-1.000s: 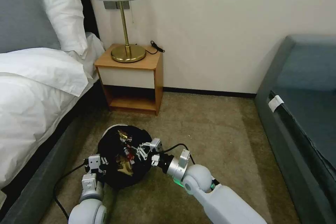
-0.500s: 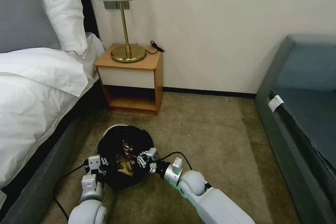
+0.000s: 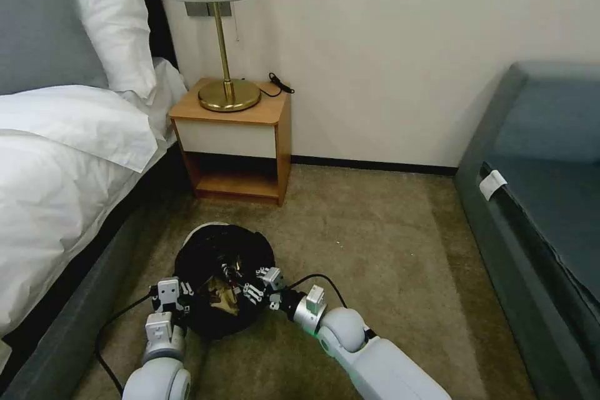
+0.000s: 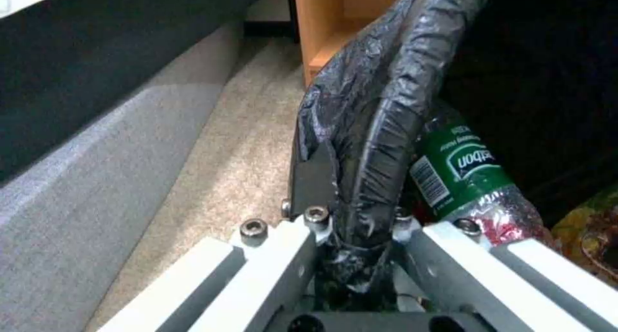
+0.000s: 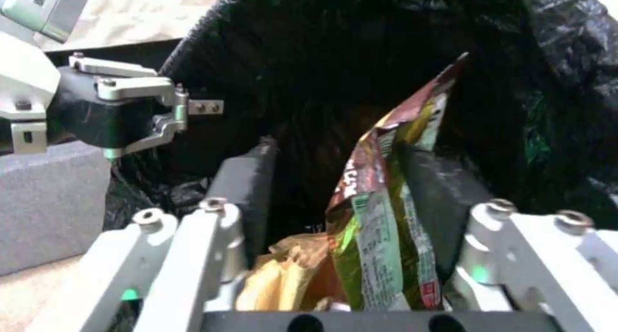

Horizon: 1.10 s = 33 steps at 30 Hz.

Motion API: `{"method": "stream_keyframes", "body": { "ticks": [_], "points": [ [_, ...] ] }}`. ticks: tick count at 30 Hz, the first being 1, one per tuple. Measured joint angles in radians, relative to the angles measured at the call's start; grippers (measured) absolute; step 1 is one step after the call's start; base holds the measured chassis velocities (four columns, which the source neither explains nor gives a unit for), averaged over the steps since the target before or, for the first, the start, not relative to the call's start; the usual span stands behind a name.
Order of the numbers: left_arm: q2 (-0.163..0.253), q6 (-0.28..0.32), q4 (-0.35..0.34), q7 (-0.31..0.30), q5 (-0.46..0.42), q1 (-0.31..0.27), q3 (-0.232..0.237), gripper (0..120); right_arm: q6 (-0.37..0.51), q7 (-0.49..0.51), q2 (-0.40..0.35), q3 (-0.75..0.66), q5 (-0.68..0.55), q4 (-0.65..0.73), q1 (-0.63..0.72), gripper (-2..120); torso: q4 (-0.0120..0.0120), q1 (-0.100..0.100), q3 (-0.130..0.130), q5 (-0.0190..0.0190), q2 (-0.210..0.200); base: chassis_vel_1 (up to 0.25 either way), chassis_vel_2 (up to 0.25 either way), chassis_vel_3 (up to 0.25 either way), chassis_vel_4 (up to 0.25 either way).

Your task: Pick up the trash bin, then pick up the garbage on the floor and place it into the trash bin.

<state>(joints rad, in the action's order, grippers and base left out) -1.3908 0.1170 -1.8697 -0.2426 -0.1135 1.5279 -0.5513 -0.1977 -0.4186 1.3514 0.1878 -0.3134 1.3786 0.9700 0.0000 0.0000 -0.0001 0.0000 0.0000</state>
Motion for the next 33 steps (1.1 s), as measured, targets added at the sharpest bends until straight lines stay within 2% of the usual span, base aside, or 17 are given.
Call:
{"method": "stream_keyframes", "body": {
  "ticks": [1,3,5,6,7,9,10,12,15,33],
  "points": [
    [0.000,0.000,0.000,0.000,0.000,0.000,0.000,0,0.000,0.000,0.000,0.000,0.000,0.000,0.000,51,0.0000,0.000,0.000,0.0000,0.000,0.000,0.000,0.000,0.000],
    [0.000,0.000,0.000,0.000,-0.002,0.000,-0.001,0,-0.001,0.000,-0.001,-0.003,0.003,0.000,0.003,64,0.0000,0.000,0.000,0.0000,0.000,0.000,0.000,0.000,0.000],
    [0.000,0.000,0.000,0.000,-0.002,0.000,-0.002,0,-0.002,0.000,-0.001,-0.004,0.003,0.001,0.003,65,0.0000,0.000,0.000,0.0000,0.000,0.000,0.000,0.000,0.000],
    [0.001,-0.001,0.001,0.000,-0.004,0.000,-0.003,0,-0.003,0.000,-0.002,-0.008,0.004,0.004,0.003,72,0.0000,0.000,0.000,0.0000,0.000,0.000,0.000,0.000,0.000],
    [0.001,-0.001,0.001,0.000,-0.004,0.000,-0.003,0,-0.003,0.000,-0.002,-0.008,0.004,0.004,0.003,72,0.0000,0.000,0.000,0.0000,0.000,0.000,0.000,0.000,0.000],
    [0.003,-0.002,0.001,0.000,-0.008,0.003,-0.005,0,-0.004,0.005,-0.001,-0.018,0.001,0.013,0.001,83,0.0000,0.000,0.000,0.0000,0.000,0.000,0.000,0.000,0.000],
    [0.003,-0.002,0.001,0.000,-0.008,0.003,-0.005,0,-0.004,0.005,-0.001,-0.018,0.001,0.013,0.001,83,0.0000,0.000,0.000,0.0000,0.000,0.000,0.000,0.000,0.000],
    [0.004,-0.003,0.001,0.000,-0.008,0.005,-0.005,0,-0.003,0.011,0.001,-0.020,-0.003,0.018,-0.005,93,0.0000,0.000,0.000,0.0000,0.000,0.000,0.000,0.000,0.000],
    [0.004,-0.003,0.000,0.000,-0.010,0.007,-0.005,0,0.000,0.013,0.004,-0.019,-0.006,0.025,-0.011,99,0.0000,0.000,0.000,0.0000,0.000,0.000,0.000,0.000,0.000],
    [0.010,-0.003,-0.005,0.001,-0.019,0.009,-0.006,0,-0.002,0.014,0.035,-0.035,0.010,0.021,-0.010,100,0.0000,0.000,0.000,0.0000,0.000,0.000,0.000,0.000,0.000]
  ]
}}
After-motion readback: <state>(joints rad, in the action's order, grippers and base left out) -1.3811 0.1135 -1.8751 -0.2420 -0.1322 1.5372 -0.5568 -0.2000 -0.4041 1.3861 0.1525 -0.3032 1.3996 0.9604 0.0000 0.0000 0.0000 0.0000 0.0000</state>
